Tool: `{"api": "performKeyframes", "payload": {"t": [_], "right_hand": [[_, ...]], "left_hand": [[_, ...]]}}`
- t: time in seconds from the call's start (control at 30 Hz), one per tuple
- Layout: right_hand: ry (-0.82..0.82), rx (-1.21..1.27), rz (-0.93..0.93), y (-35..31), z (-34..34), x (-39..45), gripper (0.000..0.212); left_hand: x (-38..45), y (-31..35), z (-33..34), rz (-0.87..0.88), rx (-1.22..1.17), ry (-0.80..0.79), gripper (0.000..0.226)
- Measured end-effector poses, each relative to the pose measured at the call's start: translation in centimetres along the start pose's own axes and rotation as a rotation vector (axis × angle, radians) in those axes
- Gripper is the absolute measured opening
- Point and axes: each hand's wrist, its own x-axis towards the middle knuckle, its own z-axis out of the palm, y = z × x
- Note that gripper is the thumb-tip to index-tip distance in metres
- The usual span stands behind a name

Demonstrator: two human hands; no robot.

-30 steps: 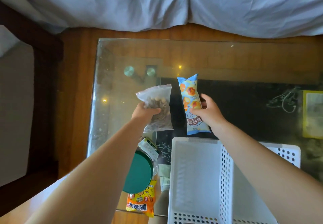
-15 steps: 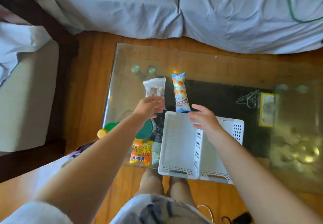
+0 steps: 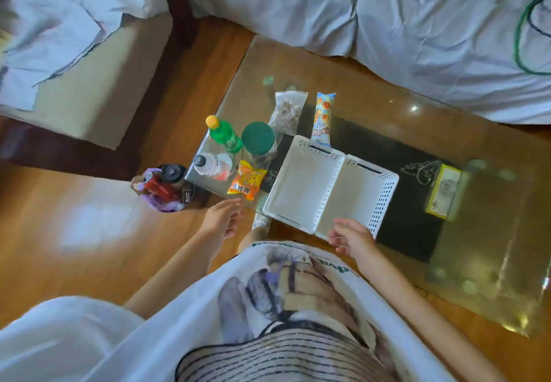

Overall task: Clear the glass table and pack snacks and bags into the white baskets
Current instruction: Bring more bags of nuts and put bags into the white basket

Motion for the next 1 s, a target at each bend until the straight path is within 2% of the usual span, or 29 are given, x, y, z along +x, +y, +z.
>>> {"api": "performKeyframes", "payload": {"t": [0.2,0.33,0.53,0.67,0.7,0.77,0.83,1.0], "right_hand": [[-0.061,-0.327,-0.007,1.3,-0.6,-0.4,0.008],[-0.116,-0.592,-0.046,0.6,2.4,0.0,0.005],[-0.258,-0.939,-0.141,0.3,13.2,-0.7,0.004],[-0.341,-1.238,-0.256,2.0,22.4,-4.2,0.011],[-0.375,-1.283,-0.282,2.5,24.5,-5.2,0.012],[-0.471,-1.328,-0.313,3.9,28.3,-7.1,0.011],[-0.551,-1.356,-0.326,5.1,31.5,-9.0,0.01],[-0.614,-1.427,-0.3,7.6,37.9,-12.6,0.012]], "left_hand": [[-5.3,-9.3,-4.4,-0.071,-0.208,0.216,0.015],[-9.0,-15.2,-7.3,-0.125,-0.424,0.352,0.012],[-14.3,-25.5,-9.7,-0.226,-0.824,0.566,0.018],[-17.9,-31.8,-9.6,-0.435,-1.089,0.697,0.008],[-18.8,-33.3,-9.4,-0.507,-1.146,0.723,0.012],[-20.2,-36.1,-9.1,-0.617,-1.271,0.761,0.02],[-21.1,-38.5,-8.8,-0.655,-1.402,0.792,0.021],[-21.9,-42.8,-10.3,-0.642,-1.682,0.784,0.023]]}}
